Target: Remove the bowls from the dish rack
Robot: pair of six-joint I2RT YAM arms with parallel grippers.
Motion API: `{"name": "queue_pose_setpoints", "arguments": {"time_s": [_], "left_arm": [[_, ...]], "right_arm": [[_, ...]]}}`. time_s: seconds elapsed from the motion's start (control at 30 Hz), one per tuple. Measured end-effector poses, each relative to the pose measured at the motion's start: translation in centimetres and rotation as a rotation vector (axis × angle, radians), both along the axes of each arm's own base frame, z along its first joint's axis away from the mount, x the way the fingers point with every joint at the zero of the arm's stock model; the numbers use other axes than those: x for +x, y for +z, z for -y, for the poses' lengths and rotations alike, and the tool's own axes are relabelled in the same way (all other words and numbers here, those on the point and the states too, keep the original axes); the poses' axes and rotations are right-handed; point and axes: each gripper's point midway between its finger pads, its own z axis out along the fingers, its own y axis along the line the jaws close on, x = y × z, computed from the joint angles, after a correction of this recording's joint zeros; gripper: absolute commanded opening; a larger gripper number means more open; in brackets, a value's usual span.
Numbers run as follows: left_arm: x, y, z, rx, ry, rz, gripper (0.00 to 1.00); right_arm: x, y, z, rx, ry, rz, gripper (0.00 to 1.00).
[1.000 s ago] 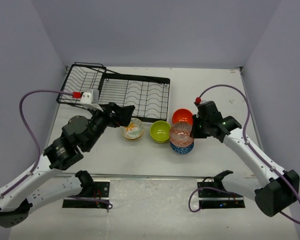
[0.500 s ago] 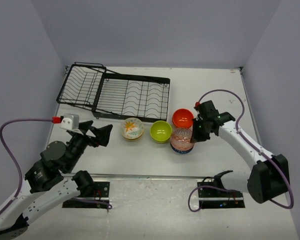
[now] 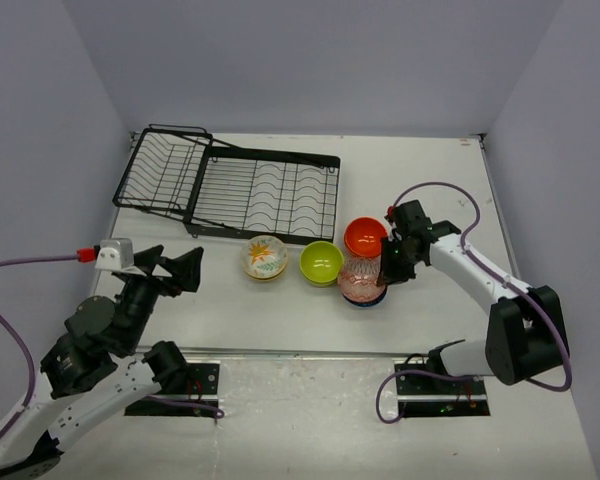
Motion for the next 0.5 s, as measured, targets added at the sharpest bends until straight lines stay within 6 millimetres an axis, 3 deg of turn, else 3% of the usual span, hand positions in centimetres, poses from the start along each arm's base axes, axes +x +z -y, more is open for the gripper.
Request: {"name": "queue_pose_setpoints", "arguments": {"time_s": [0.2, 0.5], "left_arm": [[0.1, -0.2, -0.4, 0.007, 0.027, -0.008, 1.00], [0.6, -1.1, -0.1, 0.047, 0.037, -0.039, 1.00]], "right_arm": [[-0.2, -0.4, 0.0, -0.002, 0.000, -0.007, 0.35], [0.1, 0.7, -0.1, 0.020, 0.001, 0.039, 0.41]]}}
